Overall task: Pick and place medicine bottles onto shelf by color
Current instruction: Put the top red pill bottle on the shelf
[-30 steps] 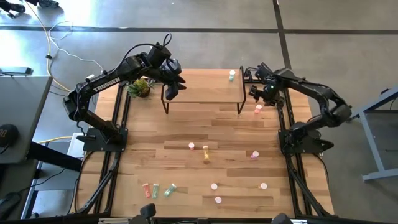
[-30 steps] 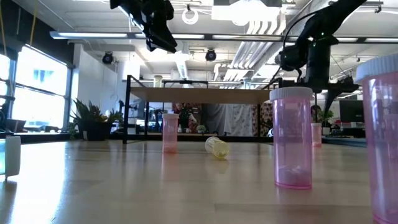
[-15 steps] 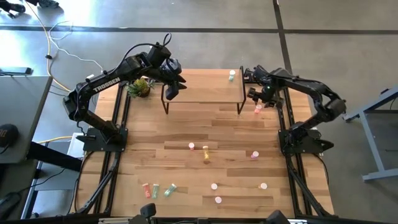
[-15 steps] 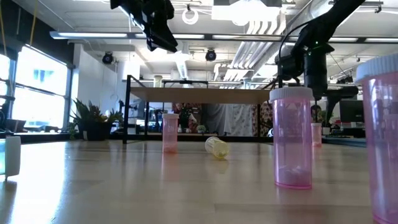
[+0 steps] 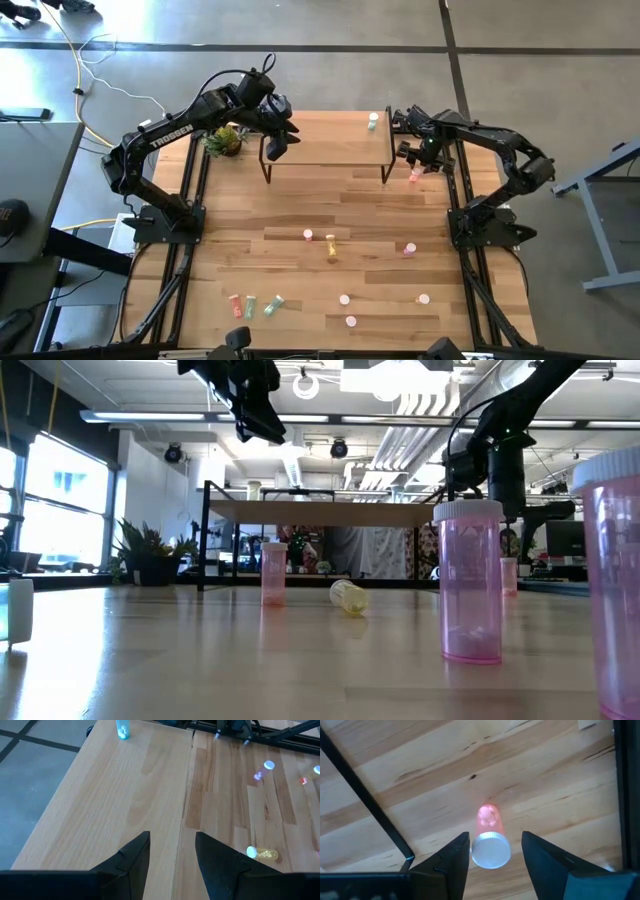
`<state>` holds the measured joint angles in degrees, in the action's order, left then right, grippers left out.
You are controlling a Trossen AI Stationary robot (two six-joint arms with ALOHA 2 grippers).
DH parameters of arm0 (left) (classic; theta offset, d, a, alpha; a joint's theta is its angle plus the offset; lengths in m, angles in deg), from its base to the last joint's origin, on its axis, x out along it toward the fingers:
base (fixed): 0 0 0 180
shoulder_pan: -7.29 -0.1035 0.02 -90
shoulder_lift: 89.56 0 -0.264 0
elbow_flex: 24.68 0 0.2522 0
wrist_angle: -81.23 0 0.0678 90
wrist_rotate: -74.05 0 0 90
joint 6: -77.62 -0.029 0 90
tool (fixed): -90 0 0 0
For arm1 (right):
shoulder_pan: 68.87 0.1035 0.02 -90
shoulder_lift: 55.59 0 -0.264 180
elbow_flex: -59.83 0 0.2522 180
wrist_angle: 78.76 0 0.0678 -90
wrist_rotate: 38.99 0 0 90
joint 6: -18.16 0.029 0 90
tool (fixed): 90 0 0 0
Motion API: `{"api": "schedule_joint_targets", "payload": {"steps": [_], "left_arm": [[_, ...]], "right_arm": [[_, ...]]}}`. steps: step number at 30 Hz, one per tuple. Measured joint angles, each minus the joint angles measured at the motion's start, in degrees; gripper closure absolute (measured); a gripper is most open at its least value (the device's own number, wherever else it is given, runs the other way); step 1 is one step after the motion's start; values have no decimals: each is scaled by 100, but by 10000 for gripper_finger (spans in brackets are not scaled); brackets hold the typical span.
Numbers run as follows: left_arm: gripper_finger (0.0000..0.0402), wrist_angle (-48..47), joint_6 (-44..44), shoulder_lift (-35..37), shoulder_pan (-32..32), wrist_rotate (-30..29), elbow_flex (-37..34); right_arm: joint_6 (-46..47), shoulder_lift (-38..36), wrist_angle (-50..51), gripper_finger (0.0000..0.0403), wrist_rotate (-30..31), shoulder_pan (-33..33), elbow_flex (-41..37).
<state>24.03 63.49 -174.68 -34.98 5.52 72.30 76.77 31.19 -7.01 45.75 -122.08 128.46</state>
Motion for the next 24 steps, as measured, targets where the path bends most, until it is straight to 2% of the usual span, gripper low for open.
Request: {"api": "schedule_joint_targets", "payload": {"steps": [14,24], "left_arm": [[252,2,-63,-1,0,0,0],[252,2,-63,0,0,0,2]], "right_arm": [[142,0,1,240,-301,0,0],[142,-5,3,290,-324,0,0]]}}
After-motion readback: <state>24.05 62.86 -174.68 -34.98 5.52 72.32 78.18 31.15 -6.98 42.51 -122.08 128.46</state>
